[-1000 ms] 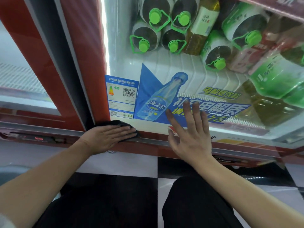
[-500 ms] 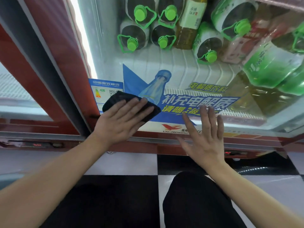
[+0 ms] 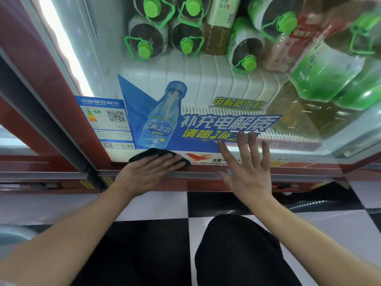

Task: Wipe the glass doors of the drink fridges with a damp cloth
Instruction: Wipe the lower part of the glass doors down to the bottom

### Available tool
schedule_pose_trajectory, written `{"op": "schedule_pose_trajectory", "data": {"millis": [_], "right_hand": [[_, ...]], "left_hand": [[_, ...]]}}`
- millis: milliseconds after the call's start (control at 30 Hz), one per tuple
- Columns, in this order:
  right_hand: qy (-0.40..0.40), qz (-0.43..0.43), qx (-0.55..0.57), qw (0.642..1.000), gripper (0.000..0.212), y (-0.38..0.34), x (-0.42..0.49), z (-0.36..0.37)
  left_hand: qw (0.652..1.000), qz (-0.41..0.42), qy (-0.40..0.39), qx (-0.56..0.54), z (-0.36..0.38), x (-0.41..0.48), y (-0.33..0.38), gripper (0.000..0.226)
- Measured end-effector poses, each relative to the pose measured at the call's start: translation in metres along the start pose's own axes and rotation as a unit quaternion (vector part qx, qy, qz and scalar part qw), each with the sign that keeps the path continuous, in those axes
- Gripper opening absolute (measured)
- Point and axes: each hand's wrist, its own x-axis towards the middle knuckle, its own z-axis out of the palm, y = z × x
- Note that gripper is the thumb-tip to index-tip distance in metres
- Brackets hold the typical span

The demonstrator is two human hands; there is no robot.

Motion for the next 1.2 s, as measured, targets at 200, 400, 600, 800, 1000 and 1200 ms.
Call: {"op": "schedule_pose_trajectory", "data": {"millis": [200,400,600,800,1000,1200], "right_hand": [[0.016,-0.024,0.018,0.999,0.102,0.01,-0.004,-0.008],[-0.001,0.027,0.032,0.999,0.118,0.038,-0.029,-0.011],[-0.017,0.055,0.029,0.998,0.114,0.058,-0.037,-0.004],[-0.015,0.036,0.016,0.999,0.119,0.064,-0.037,0.013],[-0.006,0.034,0.017,0.999,0.121,0.062,-0.039,0.02],[-0.006,0.014,-0.001,1.0,0.109,0.067,-0.039,0.011]], "left_hand": [[0.995,0.078,-0.051,-0.031,-0.005,-0.005,-0.008,0.07],[0.995,0.065,-0.034,-0.073,-0.029,0.028,-0.037,0.064],[0.981,-0.154,0.097,-0.069,-0.043,0.113,-0.007,0.071],[0.97,-0.2,0.124,-0.053,-0.027,0.122,0.025,0.07],[0.999,-0.018,0.017,-0.029,-0.011,0.089,0.048,0.081],[0.989,0.119,-0.082,-0.04,-0.008,0.069,0.055,0.072]]}}
